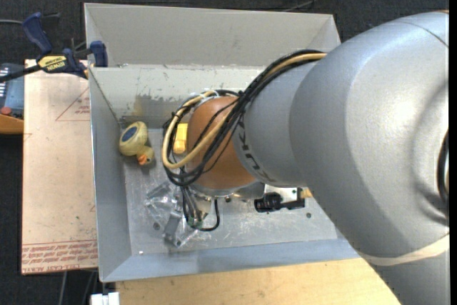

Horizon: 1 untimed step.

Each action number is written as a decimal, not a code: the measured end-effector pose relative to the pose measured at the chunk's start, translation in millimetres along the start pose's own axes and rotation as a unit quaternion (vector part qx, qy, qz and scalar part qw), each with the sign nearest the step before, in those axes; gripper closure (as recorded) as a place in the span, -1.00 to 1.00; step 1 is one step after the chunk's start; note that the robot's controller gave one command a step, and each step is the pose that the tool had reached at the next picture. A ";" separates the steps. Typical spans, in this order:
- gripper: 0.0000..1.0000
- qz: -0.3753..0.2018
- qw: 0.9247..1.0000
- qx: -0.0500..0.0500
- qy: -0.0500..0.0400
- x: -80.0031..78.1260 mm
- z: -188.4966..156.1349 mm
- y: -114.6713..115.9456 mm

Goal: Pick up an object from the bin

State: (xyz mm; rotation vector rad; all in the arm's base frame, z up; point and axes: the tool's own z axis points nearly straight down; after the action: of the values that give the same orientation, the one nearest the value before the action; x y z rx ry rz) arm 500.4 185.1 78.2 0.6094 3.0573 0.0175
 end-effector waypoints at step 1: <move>1.00 0.001 1.000 0.001 -0.002 -2.0 -10.0 -1.4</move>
Offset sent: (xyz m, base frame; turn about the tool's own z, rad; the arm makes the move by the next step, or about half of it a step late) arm -0.0004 -0.0006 0.0250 0.0001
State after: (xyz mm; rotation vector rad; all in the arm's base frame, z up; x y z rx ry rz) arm 501.4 183.0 88.2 0.6121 3.0532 0.0146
